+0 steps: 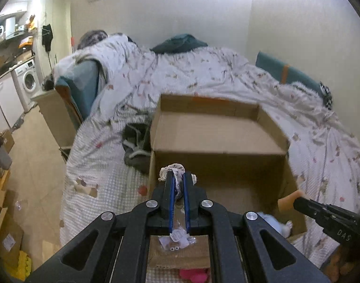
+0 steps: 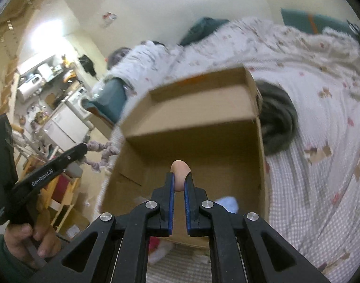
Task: Organize soft objects
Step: 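Carry the scrunchie and foam roll into the box and open both grippers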
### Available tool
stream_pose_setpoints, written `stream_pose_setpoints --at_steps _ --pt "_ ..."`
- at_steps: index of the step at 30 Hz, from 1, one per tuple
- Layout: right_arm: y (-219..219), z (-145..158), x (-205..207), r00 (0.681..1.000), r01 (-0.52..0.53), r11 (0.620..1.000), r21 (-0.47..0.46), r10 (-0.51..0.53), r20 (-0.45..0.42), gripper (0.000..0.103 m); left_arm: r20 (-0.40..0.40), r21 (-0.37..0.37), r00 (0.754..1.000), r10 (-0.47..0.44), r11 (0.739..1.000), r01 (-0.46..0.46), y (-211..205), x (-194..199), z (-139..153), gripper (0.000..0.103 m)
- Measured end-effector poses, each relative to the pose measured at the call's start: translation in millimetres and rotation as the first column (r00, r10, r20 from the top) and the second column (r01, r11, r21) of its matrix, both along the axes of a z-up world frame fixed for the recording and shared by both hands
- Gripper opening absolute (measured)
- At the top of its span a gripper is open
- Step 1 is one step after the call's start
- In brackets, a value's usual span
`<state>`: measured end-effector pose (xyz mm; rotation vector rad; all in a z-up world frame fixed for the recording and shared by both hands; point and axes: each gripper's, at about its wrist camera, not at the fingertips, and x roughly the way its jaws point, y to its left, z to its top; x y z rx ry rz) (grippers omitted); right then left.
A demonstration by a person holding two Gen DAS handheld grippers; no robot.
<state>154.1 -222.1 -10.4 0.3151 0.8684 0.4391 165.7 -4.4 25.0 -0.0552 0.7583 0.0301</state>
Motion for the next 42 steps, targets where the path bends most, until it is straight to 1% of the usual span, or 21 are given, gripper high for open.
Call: stream_pose_setpoints --at_steps 2,4,5,7,16,20,30,36,42 --pt "-0.9 -13.7 5.8 0.999 0.017 1.0 -0.004 -0.017 -0.052 0.009 -0.027 0.017 1.0 -0.01 1.0 0.01 -1.8 6.3 -20.5 0.007" --pt "0.6 -18.4 8.2 0.998 0.015 1.0 -0.014 -0.016 -0.062 0.009 -0.068 0.018 0.998 -0.008 1.0 0.009 -2.3 12.6 -32.4 0.007" --pt "2.3 -19.9 9.4 0.998 0.01 1.0 -0.025 -0.011 -0.064 0.009 -0.089 -0.001 0.996 -0.011 1.0 0.011 -1.3 15.3 -37.5 0.007" --pt "4.6 -22.7 10.4 0.998 0.003 1.0 -0.027 -0.005 -0.068 0.009 -0.098 -0.008 0.995 -0.008 1.0 0.007 -0.6 14.7 -41.4 0.007" --pt "15.4 -35.5 17.0 0.995 -0.015 0.998 -0.068 0.009 -0.099 0.01 -0.134 0.003 0.99 -0.039 0.999 0.039 -9.5 13.4 -51.1 0.007" --pt "16.3 -37.3 15.7 0.995 -0.019 0.997 -0.077 0.011 -0.104 0.01 -0.155 0.002 0.987 -0.047 0.999 0.048 -11.7 12.5 -55.6 0.007" --pt "19.3 -37.1 14.4 0.994 -0.019 0.996 -0.087 0.009 -0.11 0.01 -0.168 0.036 0.984 -0.052 0.998 0.059 -18.0 8.5 -59.5 0.007" --pt "19.2 -37.3 14.5 0.994 -0.019 0.996 -0.086 0.009 -0.111 0.01 -0.187 0.028 0.982 -0.033 0.999 0.039 -13.3 10.9 -63.1 0.007" --pt "19.3 -37.3 14.3 0.994 -0.02 0.997 -0.078 0.011 -0.113 0.01 -0.207 0.01 0.977 -0.043 0.999 0.047 -13.9 11.8 -65.6 0.01"
